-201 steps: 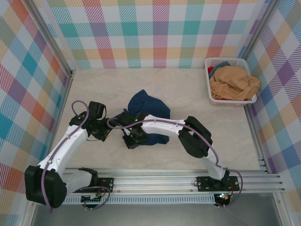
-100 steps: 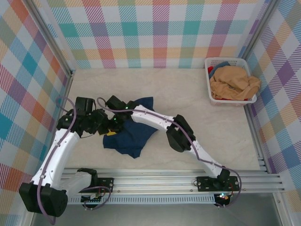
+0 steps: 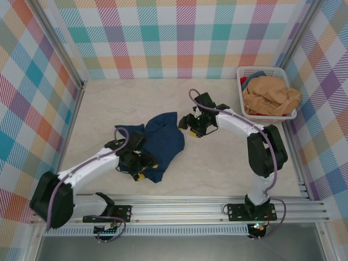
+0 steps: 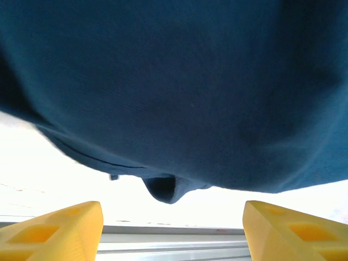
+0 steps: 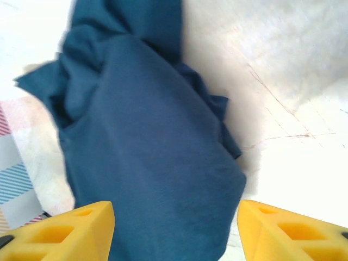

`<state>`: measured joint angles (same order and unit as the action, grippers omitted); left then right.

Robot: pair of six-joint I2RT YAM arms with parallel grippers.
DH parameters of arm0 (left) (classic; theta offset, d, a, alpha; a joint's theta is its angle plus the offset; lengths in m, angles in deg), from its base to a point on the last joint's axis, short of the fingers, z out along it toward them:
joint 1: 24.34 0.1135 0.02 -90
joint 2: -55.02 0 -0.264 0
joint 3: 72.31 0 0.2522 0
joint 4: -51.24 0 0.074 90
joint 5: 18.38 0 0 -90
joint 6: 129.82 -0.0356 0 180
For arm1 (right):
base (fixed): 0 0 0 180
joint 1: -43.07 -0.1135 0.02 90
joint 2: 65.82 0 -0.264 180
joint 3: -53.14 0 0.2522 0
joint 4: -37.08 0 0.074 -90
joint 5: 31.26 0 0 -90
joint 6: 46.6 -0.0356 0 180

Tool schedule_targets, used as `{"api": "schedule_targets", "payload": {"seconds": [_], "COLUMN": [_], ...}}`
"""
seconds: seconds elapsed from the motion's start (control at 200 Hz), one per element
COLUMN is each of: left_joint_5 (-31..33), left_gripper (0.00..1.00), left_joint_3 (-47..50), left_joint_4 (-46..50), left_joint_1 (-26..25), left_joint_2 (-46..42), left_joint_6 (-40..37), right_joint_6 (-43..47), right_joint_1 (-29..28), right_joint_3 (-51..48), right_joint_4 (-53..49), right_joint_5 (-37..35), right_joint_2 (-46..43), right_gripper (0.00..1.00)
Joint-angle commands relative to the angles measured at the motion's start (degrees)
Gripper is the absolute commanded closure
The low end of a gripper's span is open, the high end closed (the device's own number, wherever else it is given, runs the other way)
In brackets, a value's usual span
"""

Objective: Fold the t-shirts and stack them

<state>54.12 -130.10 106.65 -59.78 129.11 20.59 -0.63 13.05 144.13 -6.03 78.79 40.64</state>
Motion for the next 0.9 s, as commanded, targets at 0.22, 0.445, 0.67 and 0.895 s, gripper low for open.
{"api": "schedule_targets", "payload": {"seconds": [0.22,0.445,0.67,0.895], "left_joint_5": [9.7,26.1,32.6,31.4], "left_gripper": [0.50,1.00,1.00,1.00], "left_joint_3": [-4.4,-16.4,-27.8,-40.5], "left_joint_4": [-4.6,5.8,16.1,13.9], "left_joint_1": [-6.1,-5.7,3.2,8.6], "left_joint_2": [11.5,11.4,-2.4,-6.1], "left_joint_6": [-2.5,-7.9,-14.4,-24.1], "right_joint_6": [-0.1,2.1,8.6,12.5], "right_joint_1": [-0.8,-0.8,-0.8,-0.9], "right_joint_3": [8.0,8.0,14.0,22.7], "right_joint_4": [-0.9,-4.0,-15.5,-23.8], "right_joint_5": [2.9,-6.0,-20.2,-27.2], "right_joint_2": [12.6,6.8,-5.0,-14.0], "right_gripper": [0.61,1.00,1.00,1.00]}}
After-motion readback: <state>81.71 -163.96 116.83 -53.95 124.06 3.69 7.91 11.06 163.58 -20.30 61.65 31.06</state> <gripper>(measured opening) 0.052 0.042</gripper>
